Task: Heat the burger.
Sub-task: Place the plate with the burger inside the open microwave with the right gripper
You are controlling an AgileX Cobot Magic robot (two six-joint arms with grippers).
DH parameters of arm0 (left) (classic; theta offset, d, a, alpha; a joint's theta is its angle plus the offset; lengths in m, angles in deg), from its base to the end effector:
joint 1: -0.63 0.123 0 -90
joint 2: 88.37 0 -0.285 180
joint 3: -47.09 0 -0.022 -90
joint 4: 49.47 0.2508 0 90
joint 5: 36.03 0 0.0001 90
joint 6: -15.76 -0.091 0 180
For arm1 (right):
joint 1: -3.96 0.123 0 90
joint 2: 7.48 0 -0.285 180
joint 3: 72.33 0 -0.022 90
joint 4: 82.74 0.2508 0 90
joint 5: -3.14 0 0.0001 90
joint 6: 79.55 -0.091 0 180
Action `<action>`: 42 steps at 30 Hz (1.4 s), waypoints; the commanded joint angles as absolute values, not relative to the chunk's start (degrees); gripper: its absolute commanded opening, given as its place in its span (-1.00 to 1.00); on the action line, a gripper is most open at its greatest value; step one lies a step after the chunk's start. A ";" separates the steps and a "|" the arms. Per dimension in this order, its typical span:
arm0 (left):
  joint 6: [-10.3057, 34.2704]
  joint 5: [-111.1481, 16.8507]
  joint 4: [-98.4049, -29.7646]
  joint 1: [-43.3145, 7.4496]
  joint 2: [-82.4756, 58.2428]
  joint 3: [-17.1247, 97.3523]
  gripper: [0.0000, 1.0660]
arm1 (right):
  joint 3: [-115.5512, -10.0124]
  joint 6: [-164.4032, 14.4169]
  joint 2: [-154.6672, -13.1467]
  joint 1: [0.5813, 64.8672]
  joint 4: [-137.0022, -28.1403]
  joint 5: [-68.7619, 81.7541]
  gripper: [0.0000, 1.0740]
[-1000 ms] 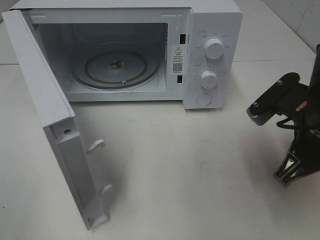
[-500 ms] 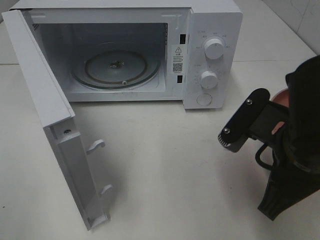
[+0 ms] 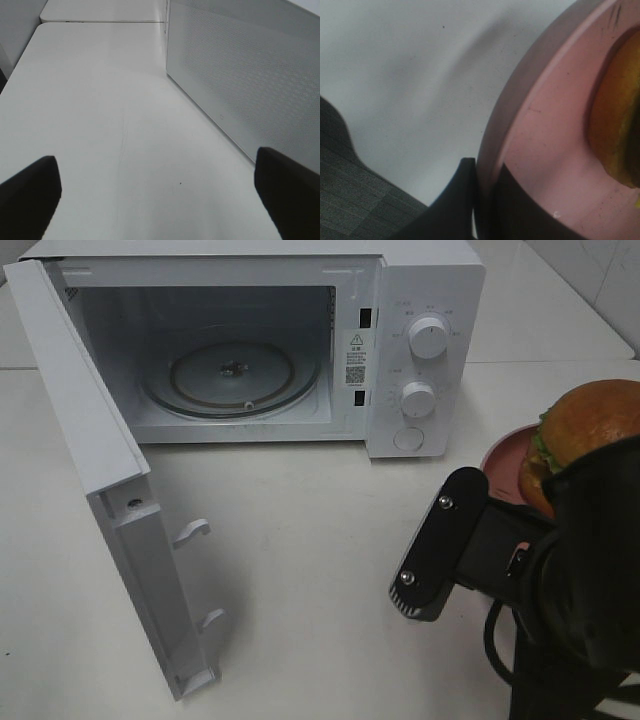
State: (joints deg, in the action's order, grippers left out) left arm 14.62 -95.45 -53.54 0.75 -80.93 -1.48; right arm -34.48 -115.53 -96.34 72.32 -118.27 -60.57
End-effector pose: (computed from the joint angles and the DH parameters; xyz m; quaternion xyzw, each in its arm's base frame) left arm -0.0049 -0.0056 0.2794 0.0086 0.8448 -0.0296 0.5342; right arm 0.1182 0.1694 0.1984 -0.4175 0.8663 -0.2279 0.1524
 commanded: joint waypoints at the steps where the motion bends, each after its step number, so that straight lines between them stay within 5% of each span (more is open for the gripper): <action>1: 14.79 -94.88 -53.60 0.57 -82.25 -1.71 0.83 | -34.31 -115.30 -95.94 75.01 -121.25 -63.20 -1.00; 10: 14.79 -94.88 -53.60 0.57 -82.25 -1.71 0.83 | -34.31 -107.79 -95.94 80.74 -121.82 -62.17 -1.00; 42: 14.79 -94.88 -53.60 0.57 -82.25 -1.71 0.83 | -34.31 -86.60 -95.94 80.62 -129.44 -49.11 -1.00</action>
